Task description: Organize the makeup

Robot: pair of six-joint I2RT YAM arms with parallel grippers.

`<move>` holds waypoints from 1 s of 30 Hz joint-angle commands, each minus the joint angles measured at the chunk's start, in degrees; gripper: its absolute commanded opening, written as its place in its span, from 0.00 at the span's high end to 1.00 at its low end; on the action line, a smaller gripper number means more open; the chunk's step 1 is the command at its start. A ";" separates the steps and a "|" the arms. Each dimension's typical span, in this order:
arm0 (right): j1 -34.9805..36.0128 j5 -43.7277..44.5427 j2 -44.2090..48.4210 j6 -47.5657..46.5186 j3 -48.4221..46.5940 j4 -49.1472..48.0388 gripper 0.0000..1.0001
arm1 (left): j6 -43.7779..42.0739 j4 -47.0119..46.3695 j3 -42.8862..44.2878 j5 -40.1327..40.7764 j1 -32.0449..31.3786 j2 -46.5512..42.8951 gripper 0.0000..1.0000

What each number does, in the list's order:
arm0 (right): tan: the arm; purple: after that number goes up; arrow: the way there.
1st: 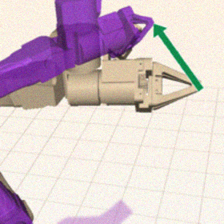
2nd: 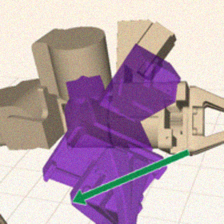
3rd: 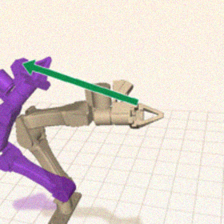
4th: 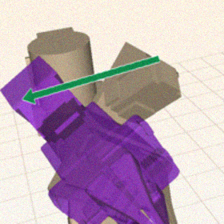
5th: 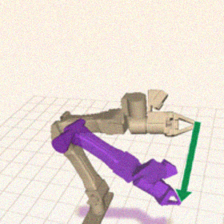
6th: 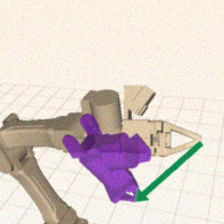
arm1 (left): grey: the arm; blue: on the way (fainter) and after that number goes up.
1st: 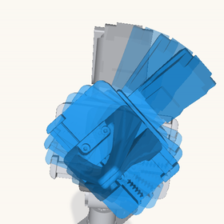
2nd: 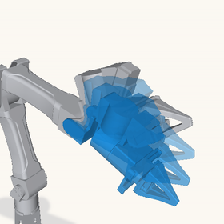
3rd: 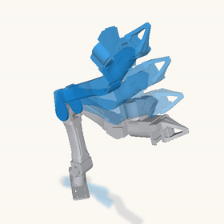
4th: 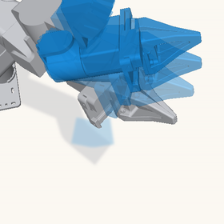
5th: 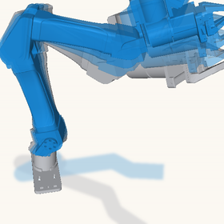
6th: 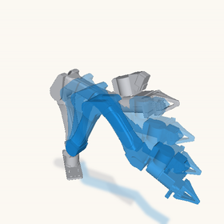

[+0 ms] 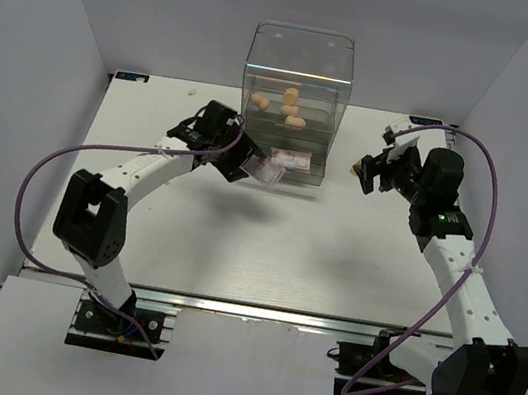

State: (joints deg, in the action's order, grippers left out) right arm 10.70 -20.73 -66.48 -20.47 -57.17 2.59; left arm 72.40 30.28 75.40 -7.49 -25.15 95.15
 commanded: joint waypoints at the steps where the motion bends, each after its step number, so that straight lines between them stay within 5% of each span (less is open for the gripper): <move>1: -1.90 -1.94 2.23 2.27 1.44 -1.97 0.18 | 4.50 -6.63 4.05 1.07 0.36 2.04 0.91; 10: -4.63 -3.17 3.90 2.71 4.43 -1.71 0.18 | 12.50 -12.89 10.73 3.44 0.45 10.74 0.74; 14: -5.07 -3.61 4.07 2.80 5.22 -1.89 0.18 | 14.43 -11.39 13.02 4.15 0.45 13.91 0.49; 21: -5.42 -4.49 3.90 2.72 6.45 -1.28 0.18 | 15.49 -12.44 14.16 3.09 0.36 16.20 0.31; 24: -5.43 -5.72 3.46 4.03 6.54 -1.01 0.18 | 15.05 -12.00 15.30 3.09 0.45 16.55 0.12; 30: -5.51 -7.56 2.67 5.79 7.16 -0.83 0.18 | 14.79 -12.70 15.05 2.13 0.54 15.50 0.09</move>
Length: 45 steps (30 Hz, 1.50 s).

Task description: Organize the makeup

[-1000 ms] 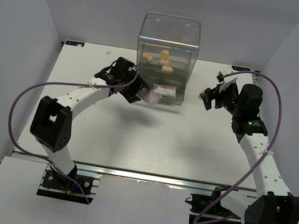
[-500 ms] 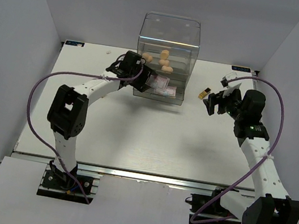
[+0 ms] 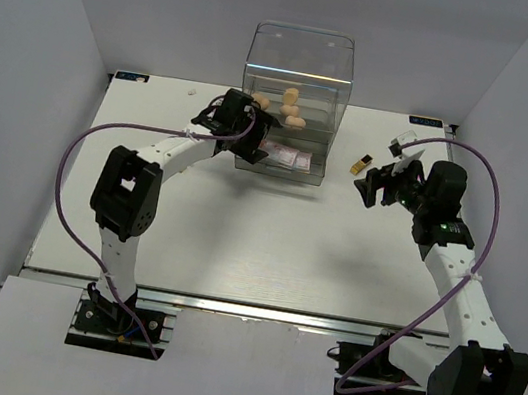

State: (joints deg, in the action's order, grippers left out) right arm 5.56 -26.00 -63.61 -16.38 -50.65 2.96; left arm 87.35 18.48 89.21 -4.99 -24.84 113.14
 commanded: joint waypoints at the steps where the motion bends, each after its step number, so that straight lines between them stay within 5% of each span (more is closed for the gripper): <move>1: -0.38 -3.52 -0.37 0.83 0.64 -0.33 0.18 | -0.08 -1.42 0.88 -0.63 0.23 -2.92 0.09; 4: 0.23 -18.34 -2.12 -11.40 -1.02 5.28 0.27 | -0.34 -3.45 -1.23 -1.51 0.23 -5.29 0.13; 6: 2.86 -24.68 -4.32 -18.65 -2.42 11.70 0.53 | -2.35 -3.45 -1.93 -1.51 0.14 -6.96 0.23; 7: 4.01 -25.06 -5.19 -21.82 -3.04 13.54 0.78 | -3.23 -3.36 -2.19 -1.51 0.23 -8.62 0.28; 9: 8.03 -22.80 -8.53 -28.60 -5.05 16.98 1.00 | -6.48 -4.15 -4.03 -1.77 0.23 -10.91 0.54; 12: 14.09 -16.75 -13.63 -32.22 -8.22 17.78 1.00 | -10.96 -9.13 -10.77 -4.31 1.28 -16.97 0.90; 14: 17.53 -12.52 -17.57 -30.91 -9.55 16.30 1.00 | -14.90 -12.49 -15.36 -6.68 3.21 -22.51 1.00; 18: 26.58 4.59 -24.61 -26.96 -11.13 4.72 1.00 | -25.54 -7.89 -24.25 -5.84 6.73 -32.44 1.00; 21: 29.67 12.16 -31.20 -25.11 -14.64 -0.31 1.00 | -33.46 3.44 -26.80 -0.30 8.05 -39.04 0.77; 26: 31.26 19.84 -43.24 -24.31 -25.88 -4.37 1.00 | -37.25 8.68 -32.95 4.12 10.16 -46.60 0.42; 34: 31.70 38.20 -53.89 -24.14 -35.56 -14.29 1.00 | -34.35 6.75 -38.76 3.15 11.13 -50.56 0.35; 45: 31.44 40.15 -58.64 -25.54 -39.26 -21.24 0.94 | -28.12 -6.85 -46.40 -6.06 11.30 -48.28 0.30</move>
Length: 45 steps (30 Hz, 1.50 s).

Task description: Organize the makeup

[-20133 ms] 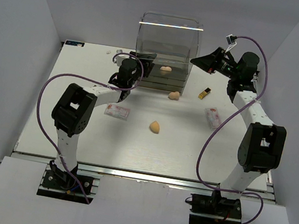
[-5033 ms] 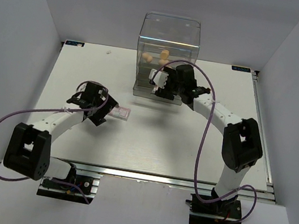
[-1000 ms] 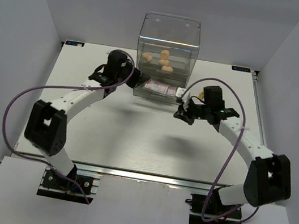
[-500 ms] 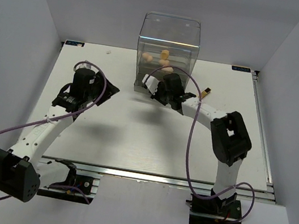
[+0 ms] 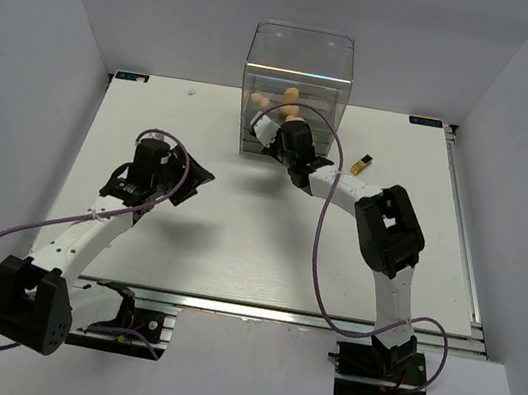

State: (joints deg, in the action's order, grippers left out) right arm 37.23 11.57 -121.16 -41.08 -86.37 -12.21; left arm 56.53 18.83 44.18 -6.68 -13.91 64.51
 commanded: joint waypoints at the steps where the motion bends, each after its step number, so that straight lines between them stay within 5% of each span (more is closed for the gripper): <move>1: -0.23 2.49 -1.18 -0.93 -3.63 -6.25 0.89 | 3.23 -8.79 -2.77 -5.09 0.29 0.79 0.28; 5: -0.76 1.88 -0.92 -1.46 -2.76 -6.69 0.75 | 6.92 -15.65 -5.95 -7.82 0.29 2.72 0.25; 10: -1.55 -8.46 7.92 -1.19 1.10 0.41 0.76 | 9.12 -24.44 -7.62 -10.54 0.29 6.94 0.27; 14: -4.88 -33.22 21.38 -3.39 11.11 9.72 0.90 | 11.49 -32.86 -6.05 -12.13 -0.50 14.05 0.54; 15: -5.41 -35.20 23.67 -2.96 14.53 10.27 0.96 | 12.10 -34.46 -5.43 -12.13 -0.94 15.89 0.70; 18: -8.75 -40.48 31.32 4.06 20.77 9.93 1.00 | 14.74 -40.44 -1.67 -11.78 -3.22 24.15 0.81; 23: -17.35 -48.47 41.43 14.00 28.17 9.92 0.91 | 20.18 -51.83 6.08 -10.38 -8.06 39.42 0.75; 32: -29.14 -53.23 52.08 20.95 35.12 10.01 0.72 | 34.77 -69.87 12.85 -0.10 -10.17 54.57 0.47; 45: -33.01 -53.85 53.40 22.89 37.76 8.34 0.68 | 37.68 -70.78 21.29 4.04 -10.43 63.54 0.45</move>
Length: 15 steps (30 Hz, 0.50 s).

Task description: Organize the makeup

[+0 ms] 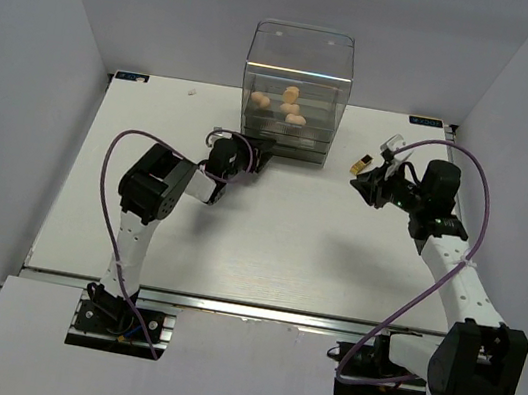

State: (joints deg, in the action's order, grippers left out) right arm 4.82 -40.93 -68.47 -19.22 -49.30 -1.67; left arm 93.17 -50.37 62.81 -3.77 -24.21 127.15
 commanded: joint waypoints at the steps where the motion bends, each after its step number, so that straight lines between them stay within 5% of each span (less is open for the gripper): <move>1: -0.69 -1.35 0.62 1.03 0.87 -2.20 0.68 | 1.05 -0.70 3.11 1.05 -0.14 1.34 0.45; 15: -2.80 -2.32 0.70 1.73 1.66 -3.07 0.68 | 0.44 3.08 8.73 2.19 -0.31 4.86 0.54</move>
State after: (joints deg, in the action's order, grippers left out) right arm 2.59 -41.65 -68.47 -18.26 -47.86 -2.15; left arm 93.89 -47.79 69.04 -3.29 -24.56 132.00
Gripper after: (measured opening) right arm 0.315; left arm 0.469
